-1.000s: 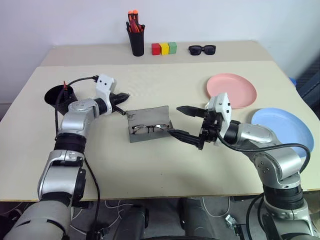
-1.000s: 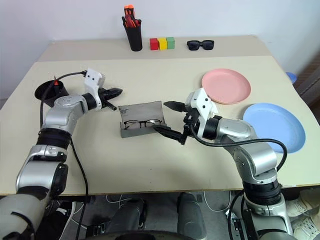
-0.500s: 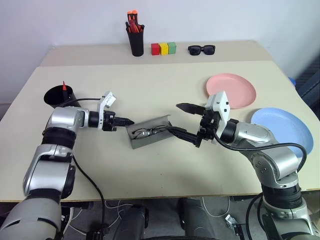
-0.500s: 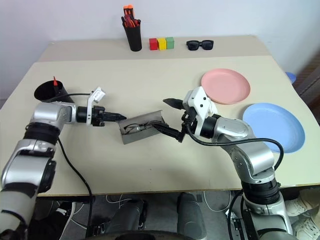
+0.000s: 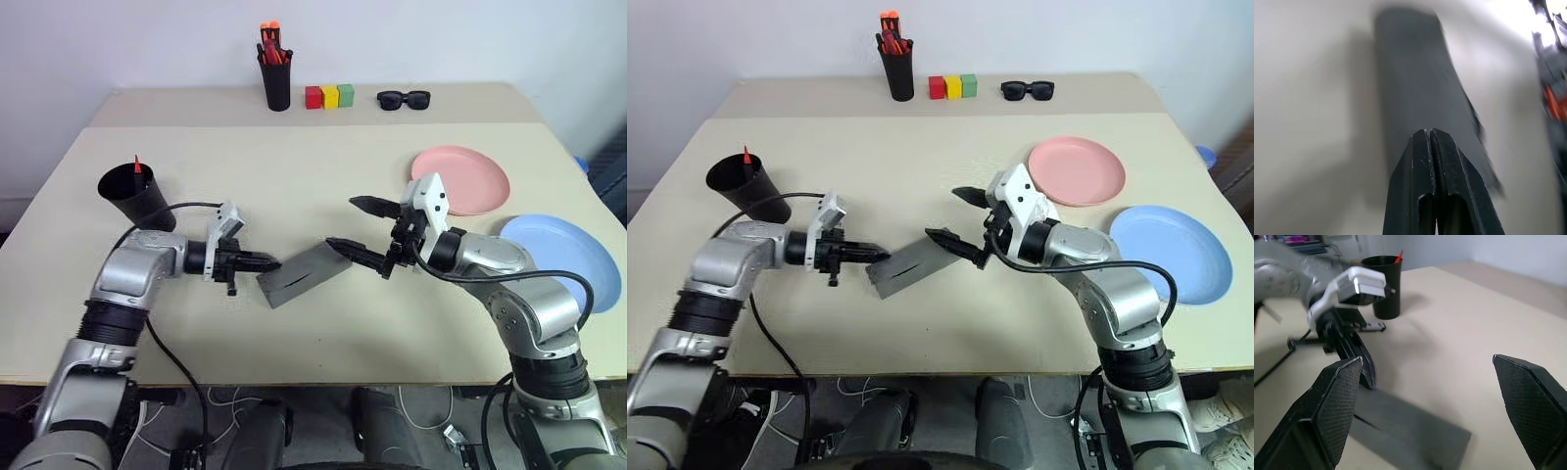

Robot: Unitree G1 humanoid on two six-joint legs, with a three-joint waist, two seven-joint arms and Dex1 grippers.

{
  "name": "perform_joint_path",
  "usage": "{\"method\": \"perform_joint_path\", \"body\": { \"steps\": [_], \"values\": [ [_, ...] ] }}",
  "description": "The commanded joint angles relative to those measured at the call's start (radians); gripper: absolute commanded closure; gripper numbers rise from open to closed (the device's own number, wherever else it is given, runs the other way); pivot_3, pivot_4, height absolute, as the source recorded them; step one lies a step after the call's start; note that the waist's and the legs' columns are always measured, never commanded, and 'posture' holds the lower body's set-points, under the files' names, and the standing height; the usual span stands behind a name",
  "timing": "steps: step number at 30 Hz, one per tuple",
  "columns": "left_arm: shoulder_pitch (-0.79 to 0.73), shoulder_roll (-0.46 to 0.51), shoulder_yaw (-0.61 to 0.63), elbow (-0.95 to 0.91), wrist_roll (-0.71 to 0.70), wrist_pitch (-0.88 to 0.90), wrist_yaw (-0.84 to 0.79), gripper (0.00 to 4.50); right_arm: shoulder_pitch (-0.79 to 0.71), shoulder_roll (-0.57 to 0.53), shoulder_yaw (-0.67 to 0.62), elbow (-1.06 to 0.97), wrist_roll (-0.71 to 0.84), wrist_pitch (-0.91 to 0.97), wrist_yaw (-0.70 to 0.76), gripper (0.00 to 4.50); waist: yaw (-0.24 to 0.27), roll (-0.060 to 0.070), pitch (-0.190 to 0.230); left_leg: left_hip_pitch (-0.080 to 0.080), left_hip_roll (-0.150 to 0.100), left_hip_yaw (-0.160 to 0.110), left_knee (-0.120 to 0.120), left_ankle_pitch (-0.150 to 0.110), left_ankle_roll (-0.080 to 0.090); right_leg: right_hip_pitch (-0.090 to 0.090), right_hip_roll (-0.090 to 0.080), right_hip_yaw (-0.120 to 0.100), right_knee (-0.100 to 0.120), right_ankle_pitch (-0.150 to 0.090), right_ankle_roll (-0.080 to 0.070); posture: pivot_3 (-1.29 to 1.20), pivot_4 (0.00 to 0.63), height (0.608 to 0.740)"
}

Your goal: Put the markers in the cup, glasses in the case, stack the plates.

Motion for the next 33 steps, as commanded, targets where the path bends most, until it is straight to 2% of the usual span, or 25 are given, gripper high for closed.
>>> {"method": "perform_joint_path", "body": {
  "steps": [1,6,7,9,11,16,19,24,27,33],
  "values": [
    [-0.1,-0.037,0.149,0.026,-0.072,-0.142,0.06,3.19,-0.032,-0.029,-0.055,0.084,-0.095,-0.066,-0.083,0.12,0.003,-0.002,0.001,0.0,0.0,0.0,0.0,0.0,0.0,0.0,0.0,0.0,0.0,0.0,0.0,0.0,0.15,0.74],
    [-0.099,-0.051,0.181,-0.032,-0.162,-0.145,0.008,0.73,-0.046,-0.089,-0.132,0.191,-0.157,-0.089,-0.143,0.12,-0.002,0.0,0.0,0.001,0.0,0.002,-0.002,0.0,0.0,-0.001,-0.001,0.0,0.0,0.0,0.0,0.0,0.15,0.74],
    [-0.097,-0.053,0.183,-0.042,-0.174,-0.146,0.002,0.12,-0.039,-0.106,-0.146,0.194,-0.159,-0.087,-0.141,0.12,-0.004,0.0,0.0,0.0,-0.001,0.002,-0.003,0.0,0.0,-0.002,-0.001,0.0,0.0,0.0,0.0,0.0,0.15,0.74],
    [-0.092,-0.047,0.176,-0.064,-0.194,-0.137,-0.019,0.05,-0.024,-0.141,-0.179,0.197,-0.156,-0.061,-0.142,0.12,-0.013,0.0,0.0,-0.001,0.0,0.002,-0.003,0.0,-0.001,-0.003,-0.001,0.0,-0.001,0.0,0.0,0.0,0.15,0.74],
    [-0.084,-0.038,0.164,-0.093,-0.201,-0.147,-0.043,0.05,0.029,-0.223,-0.217,0.175,-0.167,0.035,-0.144,0.12,-0.014,0.0,0.0,-0.001,0.0,0.002,-0.003,0.0,0.0,-0.003,-0.001,0.0,0.0,0.0,0.0,0.0,0.15,0.74],
    [-0.074,-0.005,0.135,-0.142,-0.194,-0.158,-0.07,0.05,0.23,-0.376,-0.299,0.054,-0.193,0.215,-0.153,0.12,-0.012,-0.001,0.0,-0.001,-0.001,0.002,-0.003,-0.001,0.001,-0.001,-0.001,0.0,-0.001,0.0,0.0,0.0,0.15,0.74],
    [-0.075,0.039,0.108,-0.149,-0.198,-0.097,-0.086,0.05,0.299,-0.398,-0.345,0.002,-0.2,0.32,-0.181,0.12,-0.021,-0.001,0.0,0.001,0.0,0.003,-0.002,-0.001,0.001,-0.001,-0.001,0.001,-0.001,0.0,0.0,0.0,0.15,0.74],
    [-0.102,0.029,0.083,-0.127,-0.188,-0.134,-0.085,0.05,0.357,-0.363,-0.332,0.028,-0.228,0.378,-0.232,0.12,-0.015,0.0,0.0,0.002,0.0,0.003,-0.001,-0.001,0.001,0.002,0.0,0.001,-0.001,0.0,0.0,0.0,0.15,0.74],
    [-0.114,0.022,0.072,-0.125,-0.183,-0.146,-0.081,0.0,0.383,-0.338,-0.297,0.038,-0.232,0.382,-0.238,0.94,-0.012,0.0,0.0,0.002,0.0,0.003,0.0,-0.001,0.001,0.002,0.0,0.001,-0.001,0.0,0.0,0.0,0.15,0.74],
    [-0.109,0.035,0.086,-0.143,-0.201,-0.114,-0.061,0.0,0.323,-0.322,-0.31,0.134,-0.257,0.36,-0.278,4.04,-0.016,0.0,0.0,0.003,0.0,0.003,0.0,-0.001,0.001,0.003,0.0,0.001,-0.002,0.0,0.0,0.0,0.15,0.74]
  ]
}}
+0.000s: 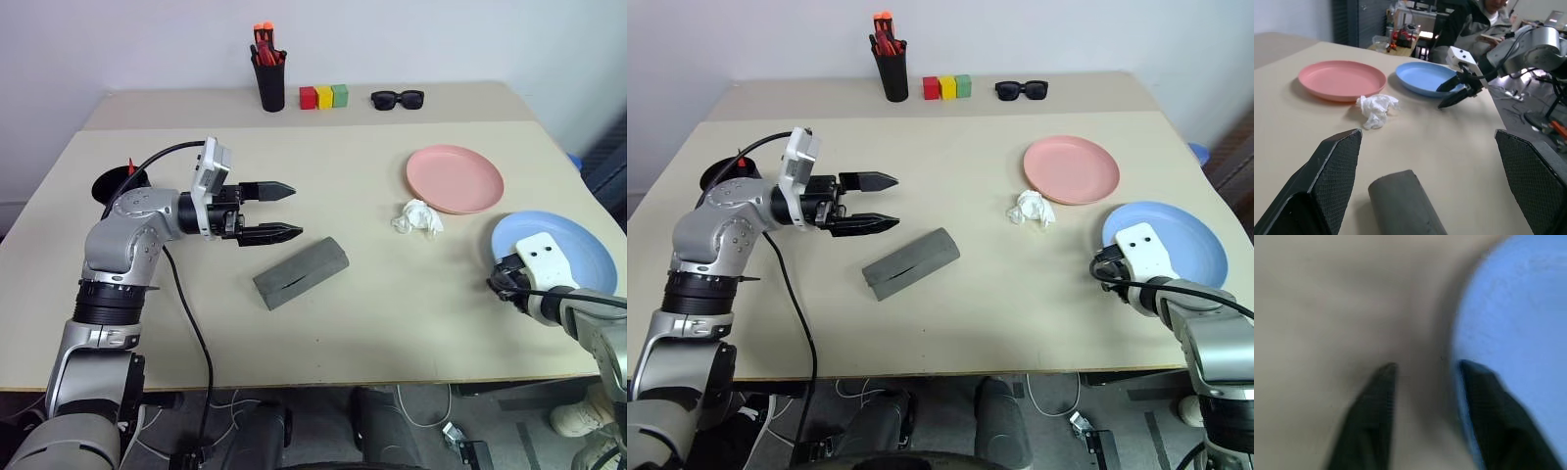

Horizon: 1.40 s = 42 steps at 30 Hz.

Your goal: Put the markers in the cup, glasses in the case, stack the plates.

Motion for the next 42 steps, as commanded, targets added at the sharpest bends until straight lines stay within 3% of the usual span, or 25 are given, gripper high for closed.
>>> {"method": "perform_joint_path", "body": {
  "steps": [1,6,10,13,20,26,30,35,39,42],
  "values": [
    [-0.007,0.017,0.024,-0.026,-0.017,0.011,0.015,0.0,-0.047,-0.017,-0.02,0.05,-0.026,-0.026,-0.018,4.46,-0.003,0.0,0.0,0.0,0.0,0.0,0.0,0.0,0.0,0.0,0.0,0.0,0.0,0.0,0.0,0.0,0.15,0.74],
    [0.002,0.011,0.04,-0.04,-0.026,0.008,0.05,0.0,-0.132,-0.033,-0.014,0.106,-0.057,-0.068,-0.035,4.46,0.002,0.0,0.0,0.0,0.0,-0.001,0.0,0.0,0.0,0.0,0.0,0.0,0.0,0.0,0.0,0.0,0.15,0.74],
    [-0.017,-0.005,0.082,-0.029,-0.069,0.074,0.129,0.0,-0.299,-0.03,-0.036,0.171,-0.072,-0.081,-0.097,4.46,-0.004,0.001,0.0,0.0,0.0,0.0,0.001,0.0,0.0,0.0,0.0,0.0,-0.001,0.0,0.001,0.0,0.15,0.74],
    [-0.024,-0.019,0.101,-0.022,-0.07,0.053,0.168,0.0,-0.424,0.001,0.025,0.239,-0.082,-0.2,-0.084,4.46,-0.006,0.001,0.001,0.0,0.001,-0.001,-0.001,0.0,0.0,0.0,0.001,0.0,0.0,0.0,0.001,0.0,0.15,0.74],
    [0.016,-0.005,0.102,-0.046,-0.053,0.017,0.199,0.0,-0.665,0.117,0.217,0.589,-0.177,-0.508,-0.033,4.46,-0.007,0.001,0.001,0.0,0.0,0.0,-0.002,0.001,-0.001,-0.001,0.001,0.0,-0.001,0.0,0.0,0.0,0.15,0.74],
    [0.07,0.021,0.118,-0.108,-0.068,0.029,0.22,0.0,-0.785,0.2,0.262,0.873,-0.197,-0.683,0.014,4.46,-0.006,0.001,0.001,-0.004,0.0,0.0,-0.002,0.003,-0.005,-0.005,0.0,0.0,-0.001,0.001,0.0,0.0,0.15,0.74],
    [0.113,0.037,0.133,-0.139,-0.077,0.035,0.236,0.0,-0.78,0.214,0.261,0.929,-0.197,-0.755,0.05,3.06,-0.008,0.001,0.001,-0.004,0.0,0.0,-0.003,0.003,-0.005,-0.005,0.0,0.0,-0.001,0.001,0.0,0.0,0.15,0.74],
    [0.128,0.041,0.132,-0.146,-0.079,0.028,0.239,0.0,-0.77,0.211,0.188,0.869,-0.143,-0.698,0.039,0.57,-0.007,0.001,0.001,-0.003,0.0,0.0,-0.003,0.003,-0.005,-0.005,0.0,0.0,0.0,0.001,0.0,0.0,0.15,0.74],
    [0.11,0.031,0.121,-0.119,-0.074,0.011,0.229,0.0,-0.704,0.228,0.059,0.679,-0.005,-0.513,0.029,0.57,-0.005,0.001,0.001,-0.003,0.0,0.0,-0.003,0.003,-0.005,-0.005,0.0,0.0,0.0,0.001,0.0,0.0,0.15,0.74],
    [0.093,0.021,0.112,-0.095,-0.071,-0.003,0.215,0.0,-0.619,0.226,0.044,0.496,0.056,-0.394,0.052,0.57,-0.003,0.001,0.001,-0.003,0.0,-0.001,-0.003,0.002,-0.003,-0.005,0.0,0.0,0.0,0.001,0.0,0.0,0.15,0.74]
  ]
}}
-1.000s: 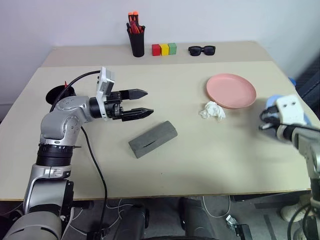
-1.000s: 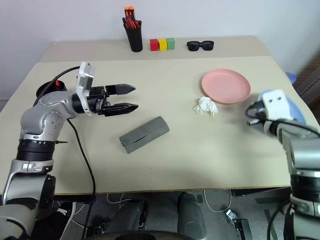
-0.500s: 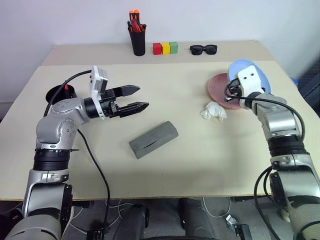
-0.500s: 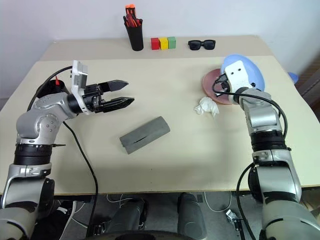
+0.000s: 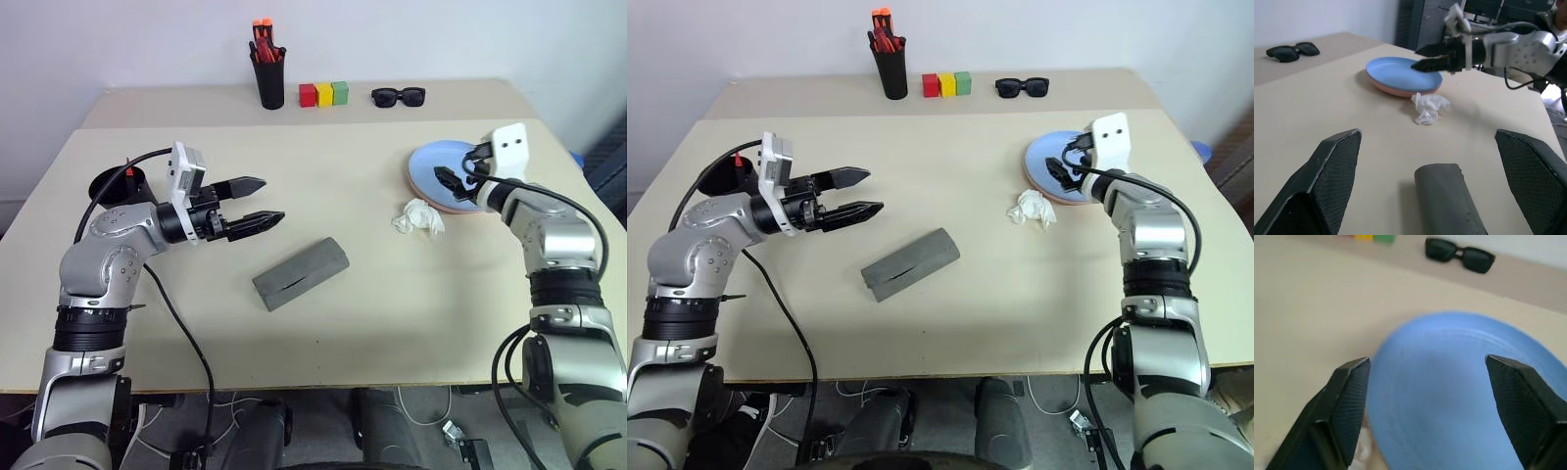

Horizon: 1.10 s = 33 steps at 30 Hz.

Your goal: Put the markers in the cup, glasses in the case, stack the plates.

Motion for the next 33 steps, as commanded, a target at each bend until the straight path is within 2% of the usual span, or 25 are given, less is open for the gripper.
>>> {"method": "perform_joint_path", "body": {
  "steps": [1,7,15,18,21,24,28,33],
  "values": [
    [-0.034,-0.008,0.012,0.008,-0.011,-0.032,-0.019,0.0,0.078,-0.005,-0.006,-0.218,0.066,0.114,0.032,0.57,0.0,0.0,0.0,0.0,0.0,0.0,0.0,-0.001,0.002,0.0,0.0,0.0,0.0,0.0,0.0,0.0,0.15,0.74],
    [-0.054,-0.029,0.002,0.039,0.001,-0.057,-0.031,0.0,0.191,0.023,0.045,-0.326,0.063,0.157,0.024,0.57,-0.006,0.0,0.0,0.001,0.0,0.001,0.0,-0.002,0.003,0.001,0.0,0.0,0.001,0.0,0.0,0.0,0.15,0.74],
    [-0.047,-0.008,0.011,0.031,0.001,-0.047,-0.039,0.0,0.171,0.052,0.132,-0.188,-0.013,0.079,0.021,0.57,-0.003,0.0,0.0,0.001,0.0,0.001,0.001,-0.001,0.003,0.001,0.0,0.0,0.001,0.0,0.0,0.0,0.15,0.74],
    [-0.03,0.003,0.015,0.013,-0.002,-0.044,-0.034,0.0,0.151,0.06,0.137,-0.131,-0.025,0.078,0.019,1.39,-0.005,0.0,0.0,0.001,0.0,0.001,0.001,-0.001,0.002,0.0,0.0,0.0,0.001,0.0,0.0,0.0,0.15,0.74],
    [-0.017,0.007,0.02,-0.007,-0.009,-0.037,-0.024,0.0,0.142,0.049,0.155,-0.089,-0.058,0.048,0.021,2.89,-0.004,0.0,0.0,0.001,0.0,0.001,0.001,-0.001,0.002,0.0,0.0,0.0,0.001,0.0,0.0,0.0,0.15,0.74],
    [-0.007,0.01,0.023,-0.019,-0.012,-0.035,-0.017,0.0,0.125,0.058,0.117,-0.118,-0.015,0.053,0.041,4.46,-0.004,0.0,0.0,0.001,0.0,0.001,0.001,-0.001,0.002,0.0,0.0,0.0,0.001,0.0,0.0,0.0,0.15,0.74],
    [-0.003,0.01,0.028,-0.018,-0.012,-0.038,-0.011,0.0,0.075,0.064,0.052,-0.167,0.051,0.034,0.062,4.46,-0.004,0.0,0.0,0.001,0.0,0.001,0.001,-0.001,0.002,0.0,0.0,0.0,0.001,0.0,0.0,0.0,0.15,0.74],
    [-0.011,0.0,0.025,-0.015,-0.01,-0.047,0.0,0.0,-0.042,0.041,0.026,0.034,-0.022,-0.102,-0.022,4.46,-0.004,0.0,0.0,0.002,0.0,0.0,0.0,-0.001,0.002,0.0,0.0,0.0,0.002,0.0,0.0,0.0,0.15,0.74]
  ]
}}
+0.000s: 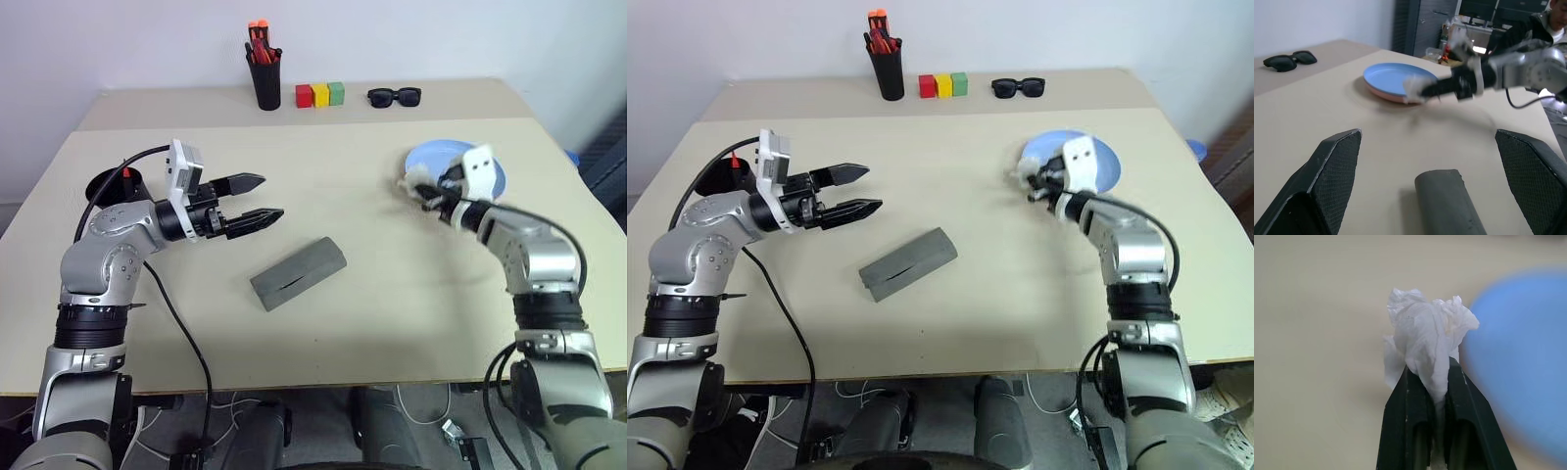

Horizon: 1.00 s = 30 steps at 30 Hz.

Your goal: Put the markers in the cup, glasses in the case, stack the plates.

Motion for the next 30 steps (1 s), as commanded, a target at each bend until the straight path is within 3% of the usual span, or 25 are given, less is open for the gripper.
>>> {"method": "perform_joint_path", "body": {
  "steps": [1,3,4,5,10,17,24,30],
  "values": [
    [-0.011,0.0,0.023,-0.026,-0.014,-0.01,0.009,0.0,-0.078,-0.025,-0.032,0.15,-0.048,-0.119,-0.053,4.46,0.0,0.0,0.0,0.0,0.0,0.0,0.0,0.0,0.0,0.0,0.0,0.0,0.0,0.0,0.0,0.0,0.15,0.74],
    [-0.004,-0.002,0.026,-0.036,-0.011,-0.013,0.022,0.0,-0.126,-0.035,-0.036,0.273,-0.069,-0.153,-0.072,4.46,0.002,0.0,0.0,0.0,0.0,0.0,0.0,0.0,0.0,0.0,0.0,0.0,-0.001,0.0,0.0,0.0,0.15,0.74],
    [0.002,0.001,0.029,-0.041,-0.012,-0.013,0.025,0.0,-0.14,-0.04,-0.025,0.318,-0.088,-0.176,-0.077,3.76,0.003,0.0,0.0,0.0,0.0,0.0,0.0,0.0,-0.001,0.0,0.0,0.0,-0.001,0.0,0.0,0.0,0.15,0.74],
    [0.009,0.002,0.032,-0.049,-0.014,-0.01,0.03,0.0,-0.153,-0.044,-0.017,0.359,-0.106,-0.202,-0.087,3.49,0.003,0.0,0.0,-0.001,0.0,0.0,0.0,0.0,-0.001,0.0,0.0,0.0,-0.001,0.0,0.0,0.0,0.15,0.74],
    [0.052,0.013,0.051,-0.092,-0.023,0.005,0.058,0.0,-0.182,-0.059,0.014,0.453,-0.164,-0.275,-0.097,1.02,-0.007,0.0,0.0,-0.001,0.0,0.001,-0.001,0.002,-0.003,-0.001,0.0,0.0,-0.001,0.0,0.0,0.0,0.15,0.74],
    [0.093,0.033,0.087,-0.086,-0.02,-0.026,0.064,0.0,-0.135,-0.096,-0.062,0.357,-0.108,-0.337,-0.071,1.02,-0.022,0.0,0.0,-0.001,0.0,0.001,-0.001,0.002,-0.003,-0.001,0.0,0.0,-0.001,0.0,0.0,0.0,0.15,0.74],
    [0.146,0.036,0.117,-0.066,0.03,-0.174,0.054,0.0,0.204,-0.103,-0.127,-0.296,0.259,-0.188,0.283,1.02,-0.021,0.0,0.0,-0.001,0.001,0.0,-0.001,0.0,0.0,0.0,0.0,0.0,-0.001,0.0,0.0,0.0,0.15,0.74],
    [0.17,0.037,0.115,-0.013,0.04,-0.206,0.058,0.0,0.296,-0.226,-0.181,-0.422,0.4,0.018,0.35,1.02,-0.002,0.0,0.0,0.001,0.0,0.0,0.001,0.0,0.0,0.003,-0.001,0.0,-0.001,0.0,0.0,0.0,0.15,0.74]
  ]
}}
